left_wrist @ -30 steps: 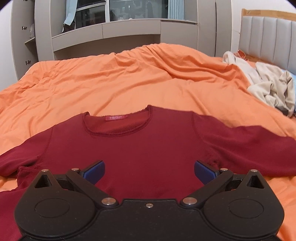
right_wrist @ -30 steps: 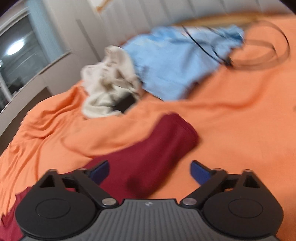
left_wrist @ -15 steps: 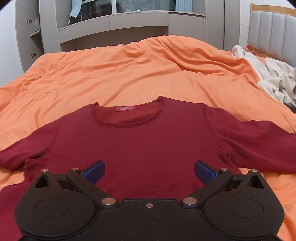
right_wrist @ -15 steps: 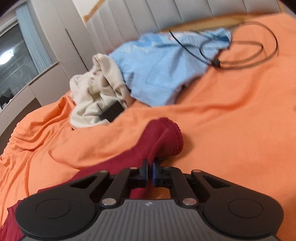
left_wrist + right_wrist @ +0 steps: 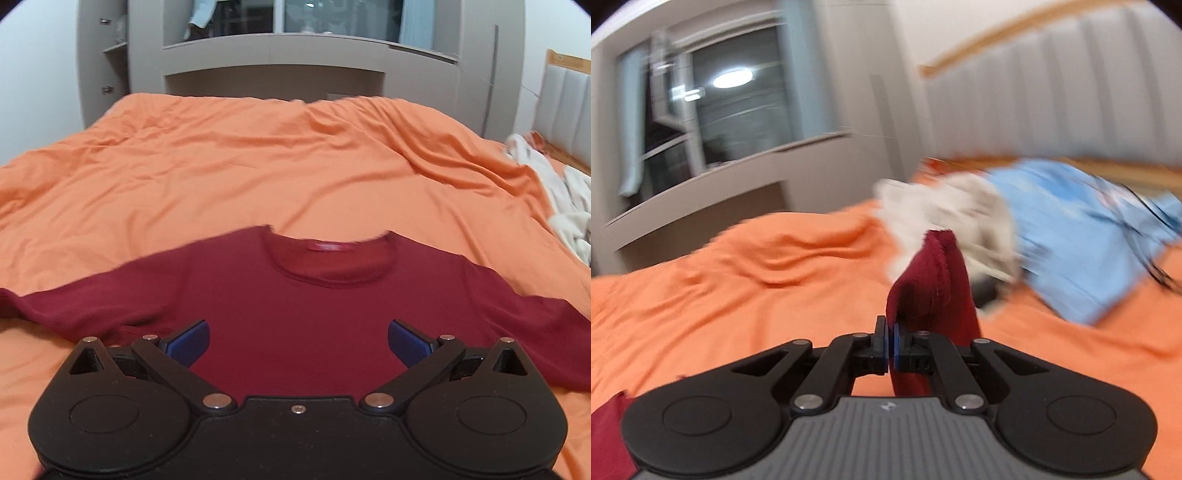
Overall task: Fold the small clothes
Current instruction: 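Lift the sleeve with the right tool and lay it across the shirt body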
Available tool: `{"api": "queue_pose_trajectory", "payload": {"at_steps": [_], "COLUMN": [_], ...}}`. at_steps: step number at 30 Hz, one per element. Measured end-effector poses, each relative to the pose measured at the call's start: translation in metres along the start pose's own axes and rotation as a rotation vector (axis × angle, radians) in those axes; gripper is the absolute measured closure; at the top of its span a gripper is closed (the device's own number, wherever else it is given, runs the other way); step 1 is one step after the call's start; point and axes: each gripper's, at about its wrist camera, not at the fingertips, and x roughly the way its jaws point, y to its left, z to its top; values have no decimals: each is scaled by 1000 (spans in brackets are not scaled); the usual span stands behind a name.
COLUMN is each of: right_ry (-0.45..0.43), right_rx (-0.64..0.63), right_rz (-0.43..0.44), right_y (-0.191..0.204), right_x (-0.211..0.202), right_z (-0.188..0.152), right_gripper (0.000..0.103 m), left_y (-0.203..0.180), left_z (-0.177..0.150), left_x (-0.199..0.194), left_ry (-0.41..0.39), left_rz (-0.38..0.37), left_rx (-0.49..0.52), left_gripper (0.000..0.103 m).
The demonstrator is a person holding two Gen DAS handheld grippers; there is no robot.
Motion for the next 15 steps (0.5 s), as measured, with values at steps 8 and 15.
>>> {"api": "queue_pose_trajectory", "payload": {"at_steps": [8,15], "right_ry": [21,119], "right_rx": [-141,-188], "right_rz": [304,543], "right_y": [147,256], "right_x": [18,21], "right_z": [6,-38], "right_gripper": [100,100], "left_y": [60,111], "left_z": [8,13], "left_x": [-10,-26], "left_ry": [-13,-66], "left_rz": [74,196], "left_rx": [-121,-243], "left_gripper": [1,1]}}
